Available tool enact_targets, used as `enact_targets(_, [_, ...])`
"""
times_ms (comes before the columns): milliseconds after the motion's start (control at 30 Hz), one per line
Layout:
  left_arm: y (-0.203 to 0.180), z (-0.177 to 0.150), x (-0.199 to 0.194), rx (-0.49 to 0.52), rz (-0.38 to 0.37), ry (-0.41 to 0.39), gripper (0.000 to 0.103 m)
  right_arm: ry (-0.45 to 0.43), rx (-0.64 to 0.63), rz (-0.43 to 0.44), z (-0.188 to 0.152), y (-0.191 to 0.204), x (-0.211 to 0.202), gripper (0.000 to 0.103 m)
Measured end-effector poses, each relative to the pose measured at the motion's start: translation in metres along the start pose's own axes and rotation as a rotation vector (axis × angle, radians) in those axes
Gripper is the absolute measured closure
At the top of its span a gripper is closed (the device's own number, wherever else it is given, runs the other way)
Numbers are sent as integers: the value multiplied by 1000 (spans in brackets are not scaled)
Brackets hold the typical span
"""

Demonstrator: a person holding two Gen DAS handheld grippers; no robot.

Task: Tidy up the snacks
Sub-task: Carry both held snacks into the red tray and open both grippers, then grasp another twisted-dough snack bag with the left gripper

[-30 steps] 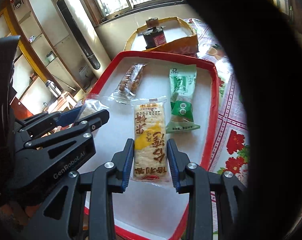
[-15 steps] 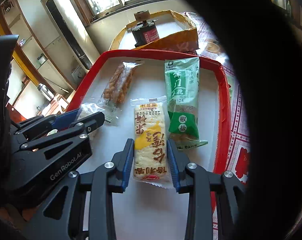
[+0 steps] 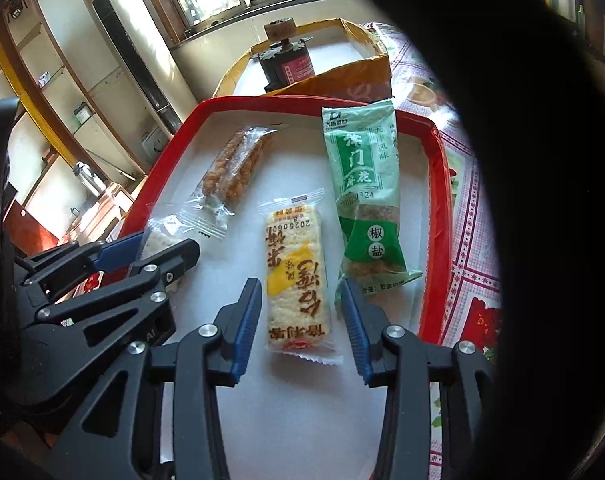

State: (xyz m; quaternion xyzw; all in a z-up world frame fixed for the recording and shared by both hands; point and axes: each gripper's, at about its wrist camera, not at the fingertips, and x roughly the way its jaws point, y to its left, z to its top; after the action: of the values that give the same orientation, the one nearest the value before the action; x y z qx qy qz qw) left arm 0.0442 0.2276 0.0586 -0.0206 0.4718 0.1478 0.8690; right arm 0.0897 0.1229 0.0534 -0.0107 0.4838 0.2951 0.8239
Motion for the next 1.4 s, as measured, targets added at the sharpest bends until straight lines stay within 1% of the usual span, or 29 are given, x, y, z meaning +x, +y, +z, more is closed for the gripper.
enact_targets(33, [-1,-3,-3,-4,-6,-3,69,5,-2,7,-5,-1,-4,58])
enact_targets(67, [-3,-6,-7,-9,3,-3,66,6,-4,14,-10,-2,-8,58])
enact_targets(100, [-5,-10,-11,-20,28,0,61,4,-6,13,-16,-2,-13,58])
enact_targets(133, [-7,-14,-15,-32,39,-2,59,5,-10,15,-22,-3,-17,58])
enact_targets(167, [-11,-19,-19,-38,41,-1,55,8,-15,14,-28,-3,-22,58])
enact_targets(200, [-15,-24,-23,-42,43,6,54,7,-15,14,-34,-3,-28,58])
enact_targets(367, [-46,-45,-38,-30,-34,28,54,-10,-1,27,-69,-15,-68,58])
enact_targets(433, [-64,-49,-44,-11,-55,33,53,-32,7,27,-81,-27,-87,58])
enact_targets(500, [-85,-50,-48,10,-89,33,51,-50,22,6,-92,-45,-105,56])
enact_targets(567, [-106,-47,-51,25,-124,39,49,-67,42,-38,-101,-68,-121,52])
enact_targets(667, [-141,-39,-50,41,-174,71,48,-92,71,-142,-109,-111,-140,51])
enact_targets(767, [-174,-26,-42,27,-223,104,48,-78,129,-211,-114,-158,-151,51])
enact_targets(867, [-203,-13,-28,-6,-263,157,48,-57,188,-262,-124,-195,-159,51])
enact_targets(1033, [-242,2,-2,-67,-314,242,48,-54,269,-260,-138,-234,-171,51])
enact_targets(1133, [-258,7,8,-82,-313,269,49,-56,283,-258,-139,-247,-173,51])
enact_targets(1400, [-281,13,16,-77,-311,271,50,-61,280,-248,-132,-264,-170,51])
